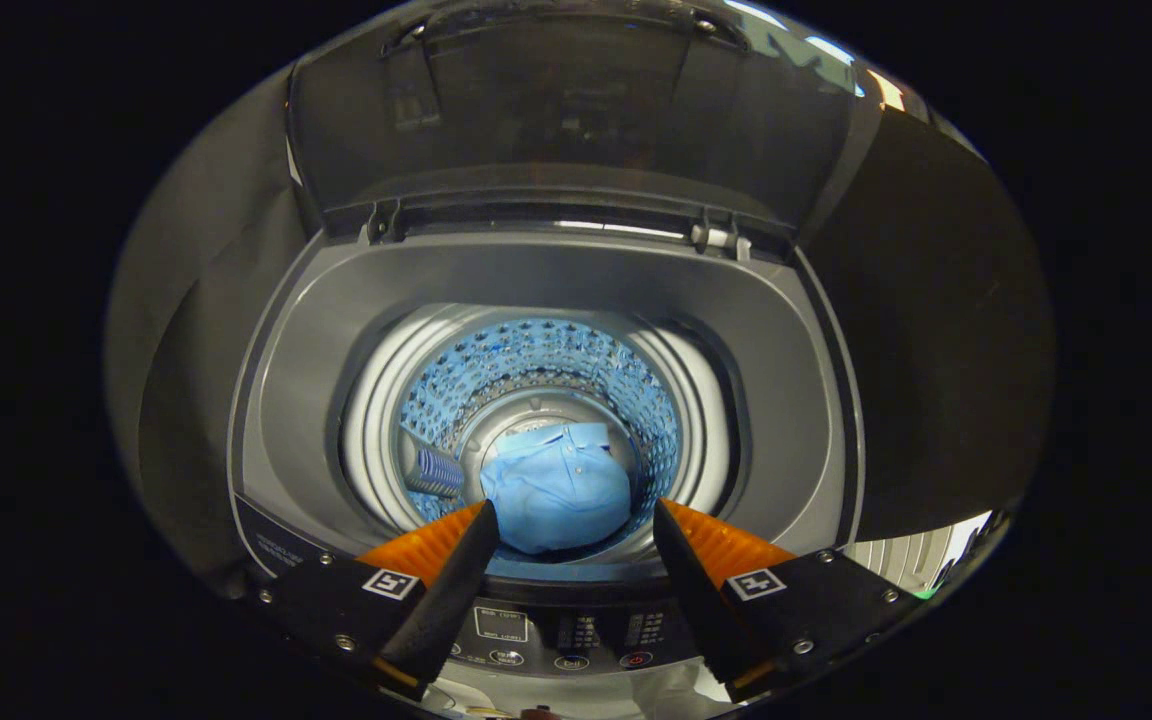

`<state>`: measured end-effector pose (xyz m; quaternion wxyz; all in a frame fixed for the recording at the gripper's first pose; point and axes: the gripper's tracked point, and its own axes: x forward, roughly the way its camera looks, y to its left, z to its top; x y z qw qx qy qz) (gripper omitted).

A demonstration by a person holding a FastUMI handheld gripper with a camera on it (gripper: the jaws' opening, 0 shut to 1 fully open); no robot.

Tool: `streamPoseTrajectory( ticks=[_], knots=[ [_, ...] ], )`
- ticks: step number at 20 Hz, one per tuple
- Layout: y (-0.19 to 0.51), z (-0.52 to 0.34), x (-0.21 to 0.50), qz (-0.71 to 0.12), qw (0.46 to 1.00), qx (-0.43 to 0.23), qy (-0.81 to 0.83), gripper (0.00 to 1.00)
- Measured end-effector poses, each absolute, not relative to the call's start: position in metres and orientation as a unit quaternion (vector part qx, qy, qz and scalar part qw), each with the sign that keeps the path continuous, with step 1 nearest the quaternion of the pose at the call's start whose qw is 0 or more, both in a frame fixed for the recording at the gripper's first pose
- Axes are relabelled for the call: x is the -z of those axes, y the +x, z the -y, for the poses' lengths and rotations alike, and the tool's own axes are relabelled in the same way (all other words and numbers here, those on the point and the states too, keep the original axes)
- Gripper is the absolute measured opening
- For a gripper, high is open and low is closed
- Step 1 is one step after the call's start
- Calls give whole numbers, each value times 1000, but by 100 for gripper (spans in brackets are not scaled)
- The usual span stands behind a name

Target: Put the clothes into the washing machine and then close the washing machine lid.

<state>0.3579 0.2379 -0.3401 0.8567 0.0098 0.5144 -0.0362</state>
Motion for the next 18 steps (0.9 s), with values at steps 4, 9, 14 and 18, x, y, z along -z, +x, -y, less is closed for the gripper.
streamPoseTrajectory(
  ticks=[4,9,14,18],
  knots=[
    [373,-244,298,-471,880,49,44,96],
    [392,-249,222,-406,910,57,56,96],
    [431,-242,130,-317,945,70,47,96],
    [473,-231,71,-274,957,80,47,95]
  ],
)
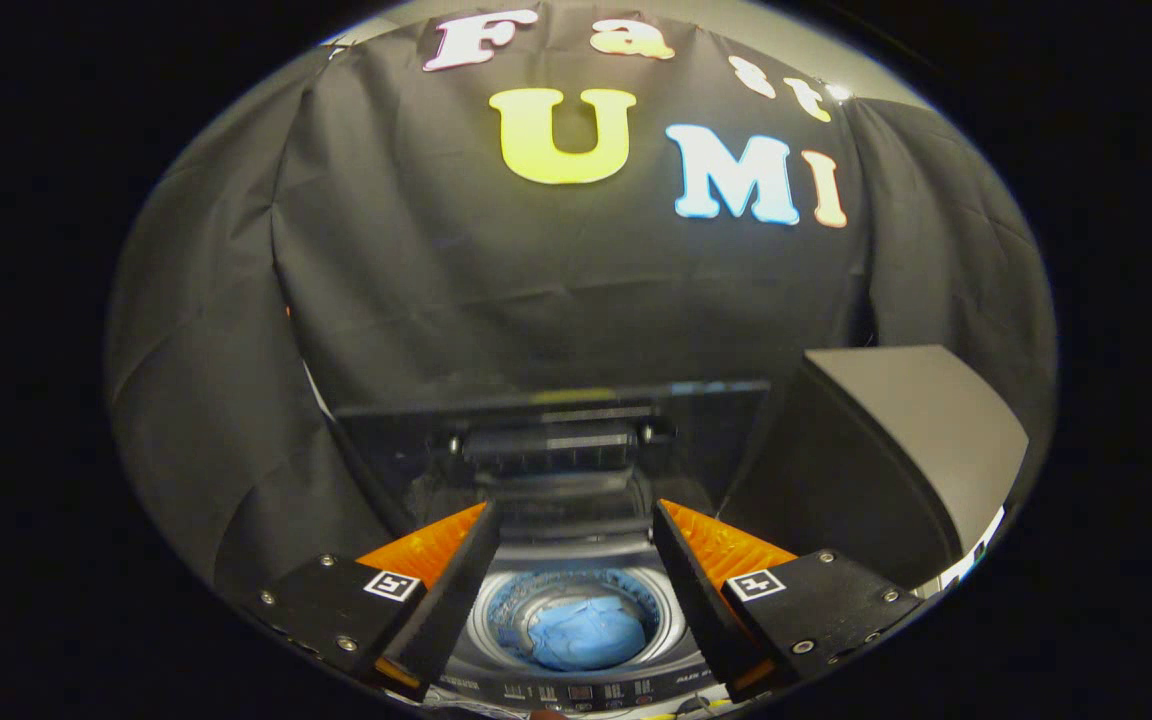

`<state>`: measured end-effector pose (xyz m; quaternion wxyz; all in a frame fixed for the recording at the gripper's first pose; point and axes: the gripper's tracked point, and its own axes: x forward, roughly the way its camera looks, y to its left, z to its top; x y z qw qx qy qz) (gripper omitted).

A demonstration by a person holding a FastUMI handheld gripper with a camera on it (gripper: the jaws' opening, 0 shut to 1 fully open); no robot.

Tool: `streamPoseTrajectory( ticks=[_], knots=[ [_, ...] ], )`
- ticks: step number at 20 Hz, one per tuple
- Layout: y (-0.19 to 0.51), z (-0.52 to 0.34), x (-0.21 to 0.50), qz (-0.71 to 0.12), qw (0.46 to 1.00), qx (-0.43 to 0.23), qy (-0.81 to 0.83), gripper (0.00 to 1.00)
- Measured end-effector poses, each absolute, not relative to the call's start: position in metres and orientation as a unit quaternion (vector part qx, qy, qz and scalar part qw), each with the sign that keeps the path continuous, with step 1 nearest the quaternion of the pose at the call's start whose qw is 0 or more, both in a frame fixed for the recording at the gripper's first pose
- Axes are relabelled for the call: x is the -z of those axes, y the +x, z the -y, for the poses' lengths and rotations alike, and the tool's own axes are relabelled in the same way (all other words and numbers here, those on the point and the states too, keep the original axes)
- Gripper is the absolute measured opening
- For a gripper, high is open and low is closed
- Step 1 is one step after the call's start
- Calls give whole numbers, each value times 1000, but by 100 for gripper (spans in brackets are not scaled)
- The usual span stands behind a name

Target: Put the clothes into the washing machine and then close the washing machine lid.

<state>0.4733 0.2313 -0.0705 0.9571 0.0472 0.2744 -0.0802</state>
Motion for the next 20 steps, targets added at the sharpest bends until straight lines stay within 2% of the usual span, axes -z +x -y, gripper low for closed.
streamPoseTrajectory(
  ticks=[10,20],
  knots=[
    [588,-207,53,-277,955,83,65,95],
    [631,-198,112,-372,924,76,55,95]
  ],
)
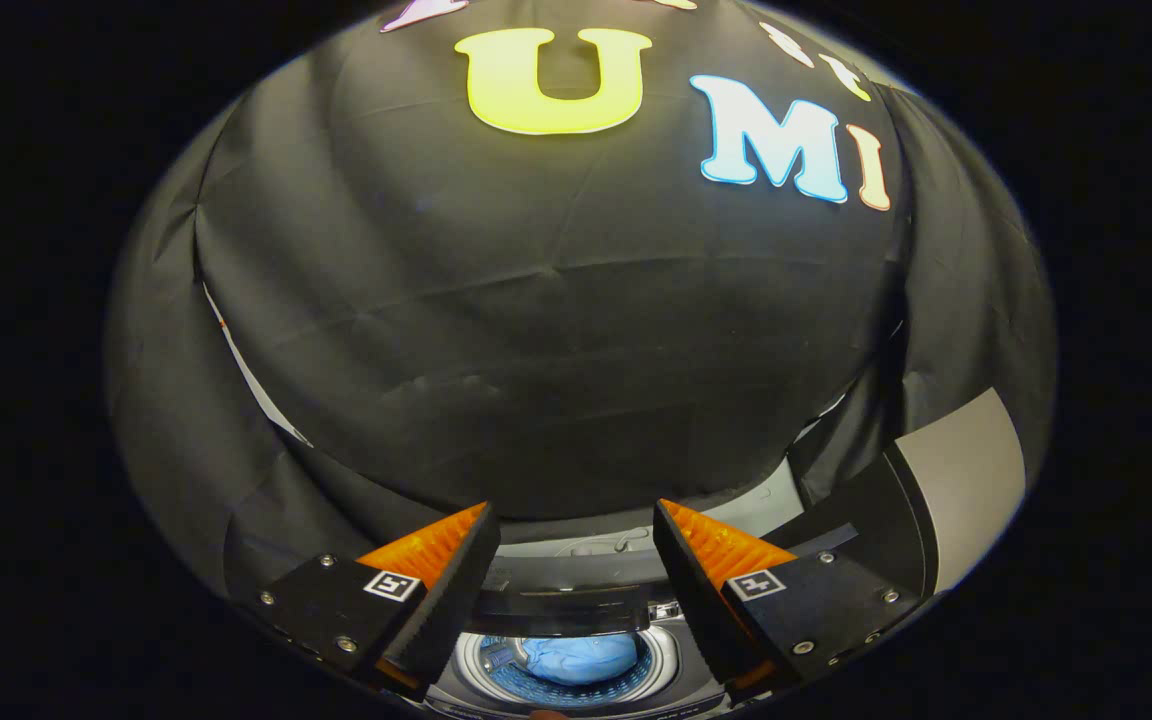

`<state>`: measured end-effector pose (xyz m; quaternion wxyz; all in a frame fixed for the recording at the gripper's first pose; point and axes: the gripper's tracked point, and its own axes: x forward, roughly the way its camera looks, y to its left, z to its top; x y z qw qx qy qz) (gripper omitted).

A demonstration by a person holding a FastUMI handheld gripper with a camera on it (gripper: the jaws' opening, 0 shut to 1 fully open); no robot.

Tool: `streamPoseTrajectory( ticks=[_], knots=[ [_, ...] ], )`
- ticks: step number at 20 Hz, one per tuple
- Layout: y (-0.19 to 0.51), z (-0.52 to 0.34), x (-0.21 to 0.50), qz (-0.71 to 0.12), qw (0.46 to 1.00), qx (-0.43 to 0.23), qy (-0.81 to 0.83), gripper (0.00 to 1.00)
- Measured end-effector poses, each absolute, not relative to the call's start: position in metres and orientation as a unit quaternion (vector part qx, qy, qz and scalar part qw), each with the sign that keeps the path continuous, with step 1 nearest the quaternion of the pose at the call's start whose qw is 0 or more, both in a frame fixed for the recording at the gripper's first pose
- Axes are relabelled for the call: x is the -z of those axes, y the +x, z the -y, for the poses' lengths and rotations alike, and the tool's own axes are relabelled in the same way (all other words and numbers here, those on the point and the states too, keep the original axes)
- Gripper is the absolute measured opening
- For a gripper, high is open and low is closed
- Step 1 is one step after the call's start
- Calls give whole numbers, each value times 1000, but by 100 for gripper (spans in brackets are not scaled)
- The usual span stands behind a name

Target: Put the clothes into the washing machine and then close the washing machine lid.

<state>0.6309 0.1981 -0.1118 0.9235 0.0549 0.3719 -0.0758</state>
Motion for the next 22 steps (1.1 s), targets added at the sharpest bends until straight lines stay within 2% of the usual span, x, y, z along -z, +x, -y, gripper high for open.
streamPoseTrajectory(
  ticks=[22],
  knots=[
    [628,-202,115,-336,940,40,41,97]
  ],
)
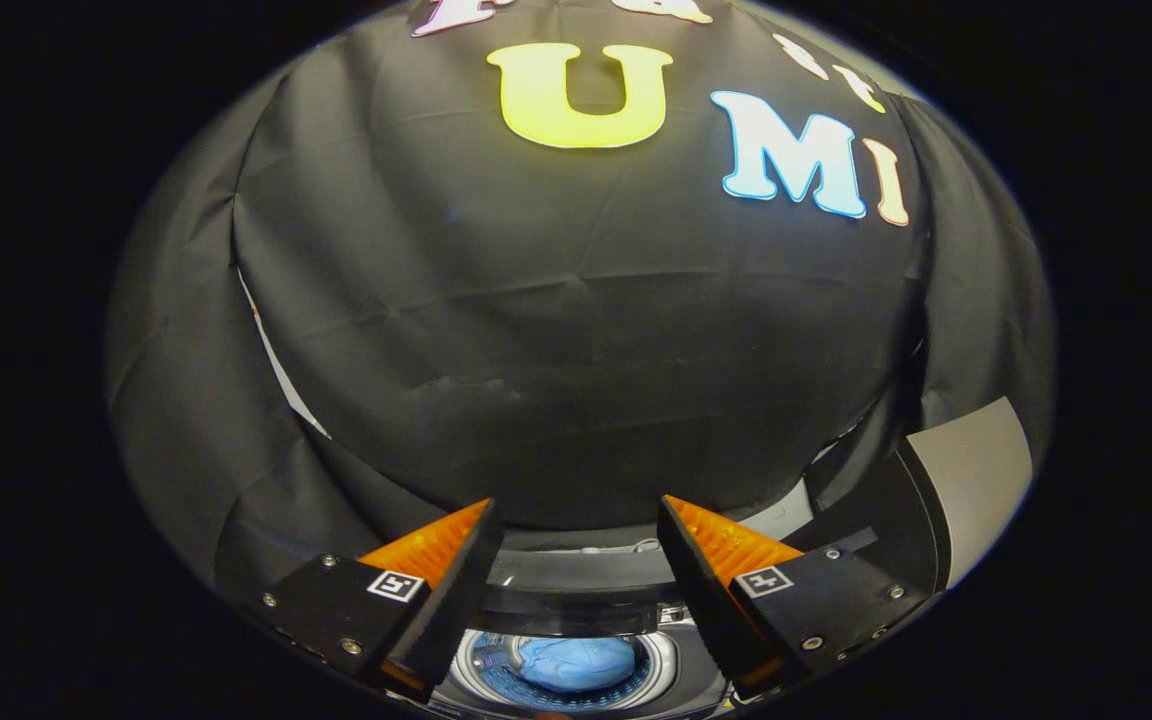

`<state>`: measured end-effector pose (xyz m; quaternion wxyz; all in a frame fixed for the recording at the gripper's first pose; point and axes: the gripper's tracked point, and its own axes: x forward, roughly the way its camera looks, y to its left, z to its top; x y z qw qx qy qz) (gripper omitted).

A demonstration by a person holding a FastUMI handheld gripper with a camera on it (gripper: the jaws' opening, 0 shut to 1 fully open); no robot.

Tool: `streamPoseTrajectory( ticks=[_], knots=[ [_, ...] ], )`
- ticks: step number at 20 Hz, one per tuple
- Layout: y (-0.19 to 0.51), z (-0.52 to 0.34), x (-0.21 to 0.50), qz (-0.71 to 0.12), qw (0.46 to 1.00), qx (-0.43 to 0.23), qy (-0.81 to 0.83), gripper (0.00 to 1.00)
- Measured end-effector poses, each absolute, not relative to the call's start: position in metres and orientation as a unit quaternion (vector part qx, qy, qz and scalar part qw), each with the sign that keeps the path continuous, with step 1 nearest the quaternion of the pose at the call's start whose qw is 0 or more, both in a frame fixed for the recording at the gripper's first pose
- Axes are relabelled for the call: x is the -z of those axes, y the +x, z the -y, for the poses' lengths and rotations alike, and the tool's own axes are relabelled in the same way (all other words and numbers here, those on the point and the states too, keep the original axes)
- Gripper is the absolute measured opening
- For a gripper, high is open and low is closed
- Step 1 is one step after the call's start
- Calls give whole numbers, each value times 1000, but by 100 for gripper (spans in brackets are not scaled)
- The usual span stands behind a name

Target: Put the clothes into the washing machine and then close the washing machine lid.

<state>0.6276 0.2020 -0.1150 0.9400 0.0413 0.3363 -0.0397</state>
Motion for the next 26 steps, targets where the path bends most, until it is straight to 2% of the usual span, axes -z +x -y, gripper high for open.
streamPoseTrajectory(
  ticks=[15,26],
  knots=[
    [621,-204,114,-330,942,39,42,97],
    [577,-211,111,-301,952,42,38,97]
  ],
)
